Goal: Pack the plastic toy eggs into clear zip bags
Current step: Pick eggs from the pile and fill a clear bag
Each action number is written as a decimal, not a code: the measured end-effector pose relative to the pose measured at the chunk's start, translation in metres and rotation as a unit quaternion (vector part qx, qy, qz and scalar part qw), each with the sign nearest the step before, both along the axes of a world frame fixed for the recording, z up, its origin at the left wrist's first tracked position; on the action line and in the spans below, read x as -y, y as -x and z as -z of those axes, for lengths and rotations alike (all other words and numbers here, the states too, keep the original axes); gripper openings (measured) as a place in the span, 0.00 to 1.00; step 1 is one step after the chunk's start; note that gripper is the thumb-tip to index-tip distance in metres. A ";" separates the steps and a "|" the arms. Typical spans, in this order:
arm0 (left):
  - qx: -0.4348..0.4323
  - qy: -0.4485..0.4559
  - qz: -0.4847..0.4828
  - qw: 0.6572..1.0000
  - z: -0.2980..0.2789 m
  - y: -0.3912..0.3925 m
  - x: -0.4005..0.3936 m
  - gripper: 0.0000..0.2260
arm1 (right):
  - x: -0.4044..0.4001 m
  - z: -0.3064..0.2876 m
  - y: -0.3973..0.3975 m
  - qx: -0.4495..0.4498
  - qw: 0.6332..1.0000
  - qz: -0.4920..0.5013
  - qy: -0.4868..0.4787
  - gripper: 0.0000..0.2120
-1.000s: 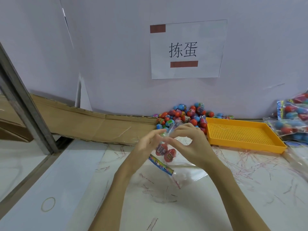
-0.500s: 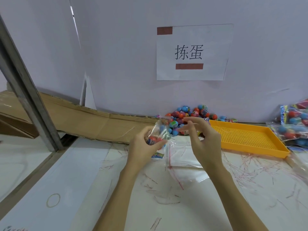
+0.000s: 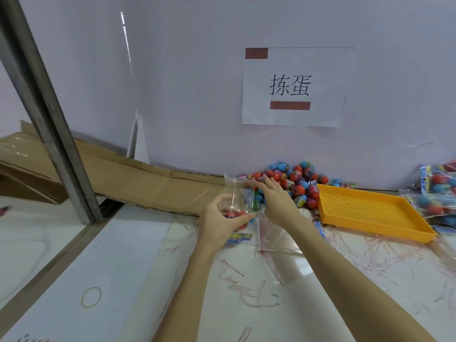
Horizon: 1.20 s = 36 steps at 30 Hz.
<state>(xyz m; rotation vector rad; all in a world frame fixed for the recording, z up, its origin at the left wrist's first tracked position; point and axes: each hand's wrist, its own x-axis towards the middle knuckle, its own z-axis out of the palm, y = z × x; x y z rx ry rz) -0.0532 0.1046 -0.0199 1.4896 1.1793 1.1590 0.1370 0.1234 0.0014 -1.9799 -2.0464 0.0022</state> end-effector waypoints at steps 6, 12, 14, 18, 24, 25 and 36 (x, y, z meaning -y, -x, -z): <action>-0.013 -0.016 0.002 1.000 -0.002 -0.001 0.000 0.30 | 0.000 0.018 -0.001 -0.002 0.983 0.094 -0.158 0.18; -0.093 -0.095 -0.024 0.991 -0.008 -0.004 0.007 0.25 | 0.031 0.009 0.005 -0.355 0.882 0.103 -0.292 0.11; -0.126 -0.127 -0.042 0.983 -0.011 -0.006 0.011 0.28 | 0.043 0.004 0.007 -0.441 0.839 0.095 -0.306 0.11; -0.186 -0.172 -0.044 0.967 -0.014 -0.010 0.017 0.28 | 0.068 -0.010 0.024 -0.474 0.792 0.033 -0.382 0.11; -0.214 -0.230 -0.031 0.949 -0.012 -0.013 0.020 0.30 | 0.079 -0.012 0.037 -0.359 0.844 -0.063 -0.394 0.16; -0.213 -0.229 -0.029 0.949 -0.012 -0.012 0.020 0.30 | 0.079 -0.010 0.036 -0.347 0.853 -0.071 -0.383 0.17; -0.215 -0.244 -0.020 0.946 -0.012 -0.010 0.022 0.19 | 0.079 -0.008 0.025 -0.328 0.899 -0.080 -0.280 0.09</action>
